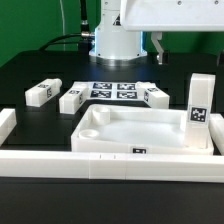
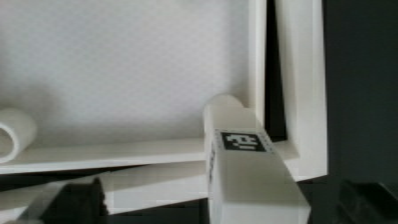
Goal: Assemble desk
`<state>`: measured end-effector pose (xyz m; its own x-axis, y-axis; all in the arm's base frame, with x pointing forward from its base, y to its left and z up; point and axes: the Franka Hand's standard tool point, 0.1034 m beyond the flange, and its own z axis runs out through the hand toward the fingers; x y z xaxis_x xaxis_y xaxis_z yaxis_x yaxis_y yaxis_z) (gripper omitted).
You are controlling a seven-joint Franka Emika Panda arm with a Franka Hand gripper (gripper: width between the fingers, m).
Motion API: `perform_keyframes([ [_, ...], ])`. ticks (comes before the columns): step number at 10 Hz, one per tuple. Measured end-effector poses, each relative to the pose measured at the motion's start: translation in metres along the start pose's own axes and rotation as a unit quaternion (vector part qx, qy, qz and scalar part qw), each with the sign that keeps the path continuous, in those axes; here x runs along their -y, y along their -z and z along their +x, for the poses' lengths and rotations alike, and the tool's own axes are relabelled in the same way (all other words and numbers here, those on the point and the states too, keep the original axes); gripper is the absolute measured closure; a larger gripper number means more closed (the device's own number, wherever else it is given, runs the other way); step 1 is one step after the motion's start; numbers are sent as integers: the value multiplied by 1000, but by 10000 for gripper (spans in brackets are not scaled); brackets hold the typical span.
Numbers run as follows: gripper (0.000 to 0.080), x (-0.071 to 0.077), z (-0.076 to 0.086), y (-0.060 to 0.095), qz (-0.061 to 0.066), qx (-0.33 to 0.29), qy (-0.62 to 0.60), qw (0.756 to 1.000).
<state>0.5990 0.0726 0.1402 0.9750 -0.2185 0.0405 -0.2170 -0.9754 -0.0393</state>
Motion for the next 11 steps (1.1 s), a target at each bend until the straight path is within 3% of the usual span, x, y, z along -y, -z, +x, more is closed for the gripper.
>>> perform_keyframes([
  [1,150,1,-1,0,0,0,2,1000],
  [3,150,4,-24,-9,-7,11,118,993],
  [6,150,-12,-58,-19,-1,8,167,986],
  [10,150,-10,-57,-21,-2,7,170,985],
  [11,150,-8,-70,-31,-4,-10,183,983],
])
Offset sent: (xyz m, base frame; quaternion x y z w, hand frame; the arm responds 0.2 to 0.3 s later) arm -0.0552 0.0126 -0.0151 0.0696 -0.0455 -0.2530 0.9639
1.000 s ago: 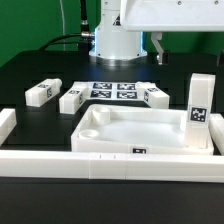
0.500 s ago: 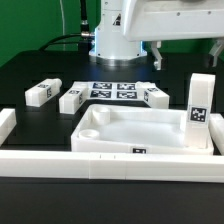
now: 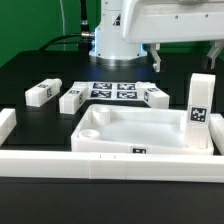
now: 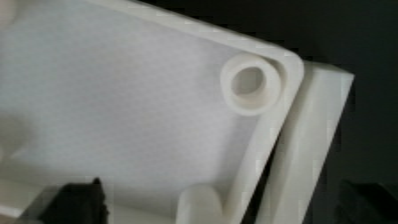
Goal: Assemble desk
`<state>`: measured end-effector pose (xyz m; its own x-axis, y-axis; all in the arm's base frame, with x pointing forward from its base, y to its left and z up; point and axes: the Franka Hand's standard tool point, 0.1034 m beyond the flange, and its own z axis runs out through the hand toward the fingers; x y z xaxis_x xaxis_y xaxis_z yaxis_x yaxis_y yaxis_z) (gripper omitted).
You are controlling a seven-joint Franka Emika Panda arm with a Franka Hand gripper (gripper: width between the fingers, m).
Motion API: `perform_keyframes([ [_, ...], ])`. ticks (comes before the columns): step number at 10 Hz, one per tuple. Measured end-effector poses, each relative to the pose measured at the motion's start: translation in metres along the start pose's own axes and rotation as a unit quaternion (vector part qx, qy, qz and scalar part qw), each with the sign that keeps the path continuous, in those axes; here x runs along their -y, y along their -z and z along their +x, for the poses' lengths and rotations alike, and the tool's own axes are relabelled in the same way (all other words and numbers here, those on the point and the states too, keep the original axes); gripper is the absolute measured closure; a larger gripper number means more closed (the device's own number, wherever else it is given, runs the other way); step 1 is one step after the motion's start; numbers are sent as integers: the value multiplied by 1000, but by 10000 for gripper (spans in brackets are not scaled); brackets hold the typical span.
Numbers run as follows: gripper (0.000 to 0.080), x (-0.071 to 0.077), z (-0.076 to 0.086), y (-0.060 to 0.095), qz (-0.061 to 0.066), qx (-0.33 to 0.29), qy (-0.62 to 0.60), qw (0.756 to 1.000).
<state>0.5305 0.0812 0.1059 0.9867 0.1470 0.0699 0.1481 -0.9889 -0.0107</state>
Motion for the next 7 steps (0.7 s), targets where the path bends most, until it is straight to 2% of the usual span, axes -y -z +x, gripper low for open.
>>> perform_keyframes([
  [1,150,7,-23,-14,-8,-2,23,1000],
  [3,150,10,-48,-34,-9,6,28,1000],
  [7,150,8,-50,-37,-8,15,31,999],
])
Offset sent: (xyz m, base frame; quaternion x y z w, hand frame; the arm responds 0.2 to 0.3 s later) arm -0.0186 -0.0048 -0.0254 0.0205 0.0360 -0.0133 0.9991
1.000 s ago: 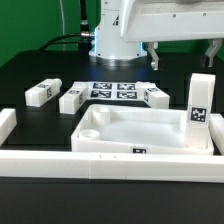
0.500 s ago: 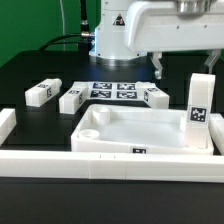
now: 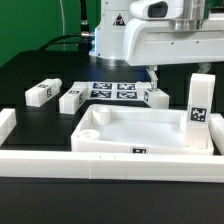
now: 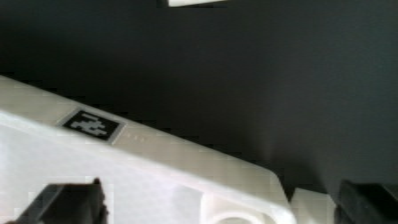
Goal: Assemble desk
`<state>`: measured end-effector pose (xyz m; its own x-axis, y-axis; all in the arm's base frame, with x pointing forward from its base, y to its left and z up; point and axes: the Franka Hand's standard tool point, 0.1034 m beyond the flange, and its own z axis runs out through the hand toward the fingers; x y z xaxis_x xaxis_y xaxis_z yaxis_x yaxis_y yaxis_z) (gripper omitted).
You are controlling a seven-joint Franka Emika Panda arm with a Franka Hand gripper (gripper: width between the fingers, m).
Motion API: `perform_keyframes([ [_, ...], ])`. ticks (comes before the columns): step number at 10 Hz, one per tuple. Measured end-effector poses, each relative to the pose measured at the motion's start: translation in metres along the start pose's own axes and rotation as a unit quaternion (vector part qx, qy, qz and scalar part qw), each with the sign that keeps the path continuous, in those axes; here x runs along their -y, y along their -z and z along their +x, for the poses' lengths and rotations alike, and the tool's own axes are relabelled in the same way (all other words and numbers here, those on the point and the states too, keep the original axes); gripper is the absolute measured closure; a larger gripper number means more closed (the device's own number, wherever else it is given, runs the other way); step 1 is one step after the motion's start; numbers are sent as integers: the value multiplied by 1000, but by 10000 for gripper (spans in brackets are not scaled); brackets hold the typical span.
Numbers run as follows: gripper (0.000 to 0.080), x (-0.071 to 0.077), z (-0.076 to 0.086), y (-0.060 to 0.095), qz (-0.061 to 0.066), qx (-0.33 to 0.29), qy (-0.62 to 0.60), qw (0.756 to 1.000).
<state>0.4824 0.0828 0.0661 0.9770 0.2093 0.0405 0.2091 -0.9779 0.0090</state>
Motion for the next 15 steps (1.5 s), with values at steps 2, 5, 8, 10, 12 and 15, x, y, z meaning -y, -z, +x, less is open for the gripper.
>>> perform_keyframes([
  [2,150,0,-10,-3,1,36,2,999],
  [5,150,6,-21,1,-37,141,69,987],
  [8,150,3,-25,-1,-40,232,65,970],
  [10,150,-2,-25,-5,-48,224,92,969],
  [12,150,-8,-31,-12,-46,226,112,967],
  [15,150,-7,-32,-12,-47,238,112,964],
])
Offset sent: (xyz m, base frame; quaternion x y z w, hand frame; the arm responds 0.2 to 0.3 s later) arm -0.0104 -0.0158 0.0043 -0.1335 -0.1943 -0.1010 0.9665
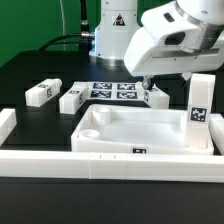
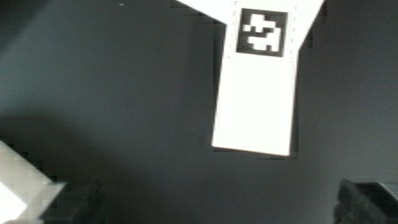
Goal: Assemble desk
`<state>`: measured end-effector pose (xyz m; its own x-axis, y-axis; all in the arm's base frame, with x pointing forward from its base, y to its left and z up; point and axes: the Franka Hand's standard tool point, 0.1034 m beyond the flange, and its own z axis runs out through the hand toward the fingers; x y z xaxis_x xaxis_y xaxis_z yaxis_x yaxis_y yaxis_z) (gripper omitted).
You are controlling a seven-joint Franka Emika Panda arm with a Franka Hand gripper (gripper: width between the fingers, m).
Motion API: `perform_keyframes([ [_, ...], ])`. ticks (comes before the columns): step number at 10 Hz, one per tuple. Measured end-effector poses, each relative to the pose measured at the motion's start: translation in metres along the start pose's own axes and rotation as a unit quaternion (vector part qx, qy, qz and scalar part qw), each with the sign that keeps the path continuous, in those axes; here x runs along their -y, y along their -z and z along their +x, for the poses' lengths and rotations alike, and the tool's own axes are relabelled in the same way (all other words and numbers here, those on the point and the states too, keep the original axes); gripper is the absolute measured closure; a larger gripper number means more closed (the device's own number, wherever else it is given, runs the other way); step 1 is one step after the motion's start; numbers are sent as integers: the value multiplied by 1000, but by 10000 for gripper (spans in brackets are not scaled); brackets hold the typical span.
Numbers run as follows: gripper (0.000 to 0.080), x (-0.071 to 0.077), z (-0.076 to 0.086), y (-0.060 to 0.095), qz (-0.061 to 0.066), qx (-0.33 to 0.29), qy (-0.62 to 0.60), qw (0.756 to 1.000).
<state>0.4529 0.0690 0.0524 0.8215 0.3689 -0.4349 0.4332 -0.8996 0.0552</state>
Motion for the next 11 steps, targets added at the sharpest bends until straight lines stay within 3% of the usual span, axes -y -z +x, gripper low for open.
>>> perform_keyframes([
  [5,150,1,-10,-20,9,139,-3,990],
  [8,150,6,-12,-18,20,254,13,967],
  [11,150,5,-8,-20,19,251,12,968],
])
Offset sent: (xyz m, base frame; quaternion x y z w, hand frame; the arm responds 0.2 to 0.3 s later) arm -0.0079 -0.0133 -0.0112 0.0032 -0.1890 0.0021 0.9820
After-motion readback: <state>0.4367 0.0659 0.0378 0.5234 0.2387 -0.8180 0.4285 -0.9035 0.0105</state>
